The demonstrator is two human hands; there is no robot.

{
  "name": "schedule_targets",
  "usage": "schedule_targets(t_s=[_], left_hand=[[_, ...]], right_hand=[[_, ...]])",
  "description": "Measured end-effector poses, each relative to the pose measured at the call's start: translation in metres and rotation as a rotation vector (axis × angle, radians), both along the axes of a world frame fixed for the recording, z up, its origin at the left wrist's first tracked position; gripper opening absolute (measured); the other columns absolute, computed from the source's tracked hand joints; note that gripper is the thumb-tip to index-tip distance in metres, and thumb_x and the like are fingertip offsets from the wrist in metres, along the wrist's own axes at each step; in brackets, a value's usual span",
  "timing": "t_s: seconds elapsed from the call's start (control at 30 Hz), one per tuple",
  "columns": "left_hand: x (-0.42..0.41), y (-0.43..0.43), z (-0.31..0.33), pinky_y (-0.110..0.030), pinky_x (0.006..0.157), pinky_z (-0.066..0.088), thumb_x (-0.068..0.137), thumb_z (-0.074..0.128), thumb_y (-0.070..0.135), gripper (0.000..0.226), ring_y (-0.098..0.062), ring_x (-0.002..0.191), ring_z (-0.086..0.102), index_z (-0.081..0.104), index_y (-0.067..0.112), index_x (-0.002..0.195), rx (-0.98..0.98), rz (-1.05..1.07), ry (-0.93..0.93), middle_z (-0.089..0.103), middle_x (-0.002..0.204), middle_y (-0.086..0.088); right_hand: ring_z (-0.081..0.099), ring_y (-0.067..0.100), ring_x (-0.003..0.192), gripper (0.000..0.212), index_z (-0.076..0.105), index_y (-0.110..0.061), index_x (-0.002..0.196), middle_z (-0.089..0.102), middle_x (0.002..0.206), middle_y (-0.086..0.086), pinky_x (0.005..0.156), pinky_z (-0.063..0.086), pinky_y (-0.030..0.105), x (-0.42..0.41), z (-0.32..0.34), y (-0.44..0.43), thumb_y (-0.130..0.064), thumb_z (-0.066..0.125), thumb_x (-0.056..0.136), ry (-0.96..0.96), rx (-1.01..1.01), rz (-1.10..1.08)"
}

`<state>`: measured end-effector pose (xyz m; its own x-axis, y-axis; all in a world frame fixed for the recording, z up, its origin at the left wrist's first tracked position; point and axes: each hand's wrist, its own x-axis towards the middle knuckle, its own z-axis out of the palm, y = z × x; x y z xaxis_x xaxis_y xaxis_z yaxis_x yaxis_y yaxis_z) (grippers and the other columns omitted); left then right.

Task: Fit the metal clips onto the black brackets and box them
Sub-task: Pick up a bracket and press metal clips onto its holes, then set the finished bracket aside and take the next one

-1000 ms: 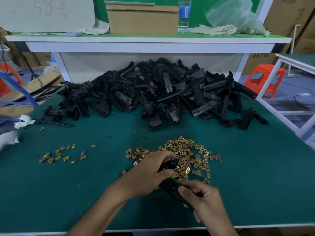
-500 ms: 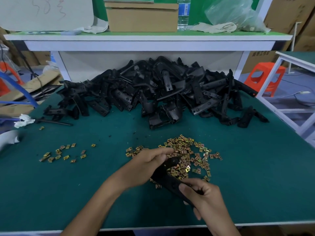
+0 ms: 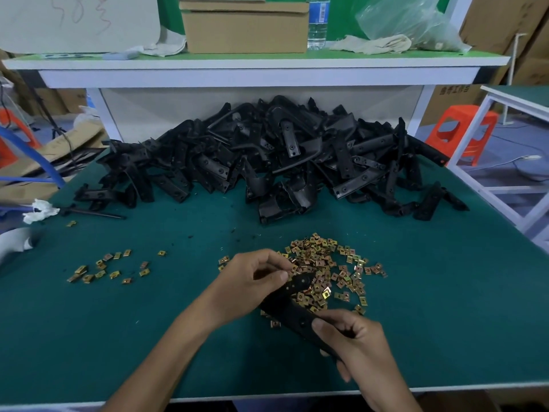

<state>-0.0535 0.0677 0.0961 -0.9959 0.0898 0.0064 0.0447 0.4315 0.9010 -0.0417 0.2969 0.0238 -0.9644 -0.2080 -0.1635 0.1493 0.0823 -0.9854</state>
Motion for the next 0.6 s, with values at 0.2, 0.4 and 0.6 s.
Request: schedule_targets(t_s=[0.2,0.4,0.6], left_hand=[[0.005,0.013,-0.015,-0.021,0.084,0.048,0.081,0.081,0.04,0.027,0.006,0.099,0.06,0.067,0.043,0.104,-0.162,0.1,0.102,0.066,0.101,0.03],[0.009,0.019,-0.023,-0.024,0.084,0.051,0.083,0.08,0.038,0.023,0.002,0.099,0.062,0.068,0.047,0.1,-0.098,0.159,0.135,0.067,0.101,0.027],[0.012,0.02,-0.018,-0.02,0.087,0.046,0.077,0.074,0.054,0.03,0.003,0.107,0.059,0.064,0.049,0.105,-0.148,0.153,0.233,0.064,0.108,0.031]], right_hand=[[0.057,0.012,0.041,0.006,0.081,-0.019,0.09,0.07,0.069,0.017,0.031,0.033,0.021,0.0,0.0,-0.003,-0.015,0.077,0.088,-0.014,-0.022,-0.033],[0.054,0.024,0.042,0.007,0.08,-0.019,0.093,0.069,0.066,0.014,0.032,0.035,0.024,0.001,0.002,-0.005,-0.018,0.078,0.087,-0.002,-0.002,-0.065],[0.058,0.025,0.047,0.013,0.08,-0.032,0.09,0.07,0.066,0.014,0.034,0.038,0.027,0.006,0.006,-0.006,-0.029,0.08,0.077,0.042,-0.059,-0.096]])
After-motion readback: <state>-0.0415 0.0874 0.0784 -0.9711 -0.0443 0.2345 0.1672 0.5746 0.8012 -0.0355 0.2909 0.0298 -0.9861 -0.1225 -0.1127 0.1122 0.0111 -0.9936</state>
